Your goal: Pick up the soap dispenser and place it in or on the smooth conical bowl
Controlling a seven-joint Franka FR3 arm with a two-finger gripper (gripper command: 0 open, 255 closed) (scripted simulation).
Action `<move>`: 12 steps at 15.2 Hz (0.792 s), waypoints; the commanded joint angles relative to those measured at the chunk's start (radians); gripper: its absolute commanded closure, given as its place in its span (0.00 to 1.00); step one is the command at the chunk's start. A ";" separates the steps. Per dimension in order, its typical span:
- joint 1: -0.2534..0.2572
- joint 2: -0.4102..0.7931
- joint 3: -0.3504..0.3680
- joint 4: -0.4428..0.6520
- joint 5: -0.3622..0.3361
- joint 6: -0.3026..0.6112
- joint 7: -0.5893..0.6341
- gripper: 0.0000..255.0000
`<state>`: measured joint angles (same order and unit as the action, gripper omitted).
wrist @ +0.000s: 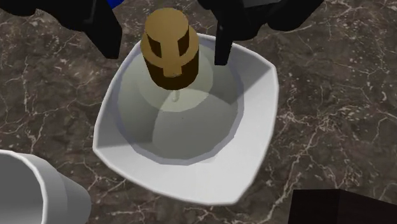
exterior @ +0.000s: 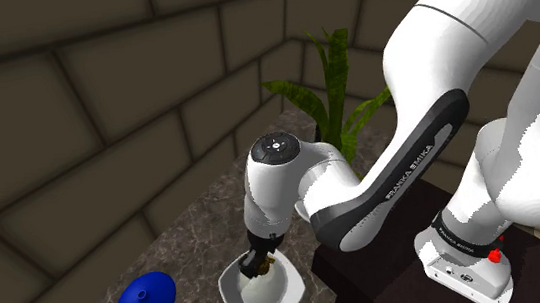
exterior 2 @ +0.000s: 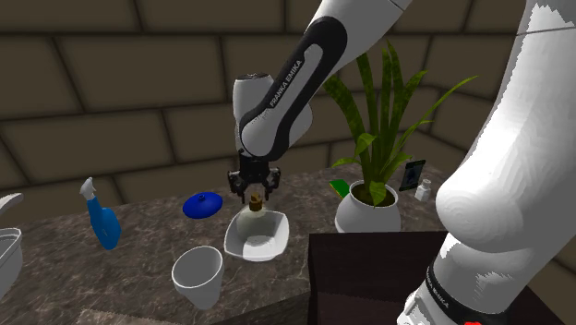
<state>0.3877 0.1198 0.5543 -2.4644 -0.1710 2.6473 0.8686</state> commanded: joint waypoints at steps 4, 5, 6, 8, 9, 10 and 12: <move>0.000 0.000 0.000 0.000 0.000 0.000 0.000 0.00; 0.000 0.000 0.000 0.000 0.000 0.000 0.000 0.00; -0.008 -0.039 0.015 -0.001 0.047 -0.030 -0.034 0.00; -0.017 -0.116 0.033 0.003 0.131 -0.096 -0.094 0.00; -0.016 -0.144 0.034 0.006 0.160 -0.123 -0.115 0.00; -0.013 -0.144 0.031 0.006 0.160 -0.123 -0.114 0.00; -0.013 -0.144 0.030 0.006 0.160 -0.123 -0.114 0.00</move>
<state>0.3748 -0.0220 0.5847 -2.4595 -0.0146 2.5283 0.7565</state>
